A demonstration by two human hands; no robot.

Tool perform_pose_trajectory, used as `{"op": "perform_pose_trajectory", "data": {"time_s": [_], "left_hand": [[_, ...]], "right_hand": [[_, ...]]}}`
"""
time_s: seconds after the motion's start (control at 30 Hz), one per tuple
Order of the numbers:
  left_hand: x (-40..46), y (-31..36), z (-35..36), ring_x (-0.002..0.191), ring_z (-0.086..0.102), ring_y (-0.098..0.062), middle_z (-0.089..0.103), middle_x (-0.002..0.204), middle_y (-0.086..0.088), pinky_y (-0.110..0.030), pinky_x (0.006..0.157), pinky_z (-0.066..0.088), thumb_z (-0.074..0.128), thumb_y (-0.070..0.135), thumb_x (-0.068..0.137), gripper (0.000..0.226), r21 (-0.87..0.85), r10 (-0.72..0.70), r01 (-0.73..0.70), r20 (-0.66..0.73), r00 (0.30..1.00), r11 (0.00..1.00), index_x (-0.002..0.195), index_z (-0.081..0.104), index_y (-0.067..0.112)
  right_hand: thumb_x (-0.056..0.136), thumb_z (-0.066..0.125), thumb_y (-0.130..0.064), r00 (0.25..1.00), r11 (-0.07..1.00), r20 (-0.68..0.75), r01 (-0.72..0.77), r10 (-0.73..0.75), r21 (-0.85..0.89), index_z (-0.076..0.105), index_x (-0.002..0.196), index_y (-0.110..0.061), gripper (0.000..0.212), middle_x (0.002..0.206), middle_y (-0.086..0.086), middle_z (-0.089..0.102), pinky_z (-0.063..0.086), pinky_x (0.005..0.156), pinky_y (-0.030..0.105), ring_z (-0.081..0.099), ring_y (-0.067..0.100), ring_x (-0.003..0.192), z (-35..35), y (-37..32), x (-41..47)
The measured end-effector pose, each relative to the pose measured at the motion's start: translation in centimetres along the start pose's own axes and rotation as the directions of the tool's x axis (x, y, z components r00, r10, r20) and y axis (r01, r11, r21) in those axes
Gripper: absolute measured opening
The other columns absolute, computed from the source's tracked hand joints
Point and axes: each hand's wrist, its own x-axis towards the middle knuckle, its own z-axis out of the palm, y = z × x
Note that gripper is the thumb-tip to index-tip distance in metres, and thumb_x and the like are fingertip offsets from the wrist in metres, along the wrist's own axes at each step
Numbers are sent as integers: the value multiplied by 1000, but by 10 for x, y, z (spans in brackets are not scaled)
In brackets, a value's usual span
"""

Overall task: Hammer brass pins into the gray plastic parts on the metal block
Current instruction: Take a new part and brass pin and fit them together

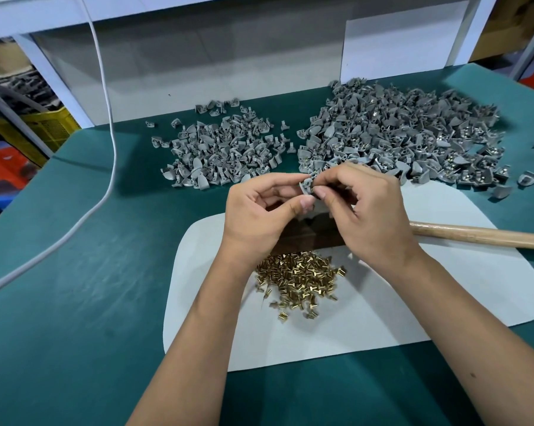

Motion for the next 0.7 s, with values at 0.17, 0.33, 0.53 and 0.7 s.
{"op": "perform_pose_trajectory", "data": {"time_s": [0.17, 0.33, 0.53, 0.7], "left_hand": [[0, -1, -2, 75, 75, -25, 78, 86, -16, -37, 79, 63, 81, -4, 78, 28, -50, -41, 42, 11, 999, 998, 105, 74, 1], [-1, 0, -3, 72, 75, -22, 77, 83, -16, -29, 73, 62, 80, -8, 77, 26, -71, -53, 54, 13, 998, 996, 101, 74, -1], [-2, -2, -4, 72, 74, -21, 78, 83, -17, -28, 73, 61, 82, -7, 76, 27, -45, -52, 53, 13, 999, 998, 102, 74, -3], [-3, -1, -4, 74, 75, -23, 77, 84, -19, -29, 74, 62, 81, -9, 77, 26, -35, -53, 53, 16, 998, 998, 102, 74, -4]], "right_hand": [[92, 71, -5, 1000, 1000, 23, 4, -4, -18, 75, 94, -4, 4, 88, 3, 72, 50, 77, 19, 64, 12, 81, 0, -1, 0], [89, 72, -3, 999, 999, 25, -20, 21, -37, 75, 91, -6, 4, 86, 2, 72, 47, 75, 16, 63, 13, 79, 3, -6, -1], [87, 74, -2, 998, 998, 36, -56, 58, -38, 77, 90, -5, 5, 86, 3, 75, 52, 77, 21, 66, 14, 78, 2, -9, -2], [88, 73, -3, 987, 991, 86, -137, 136, -1, 78, 91, -9, 9, 84, -3, 74, 47, 76, 12, 65, 8, 77, 1, -9, 0]]}}
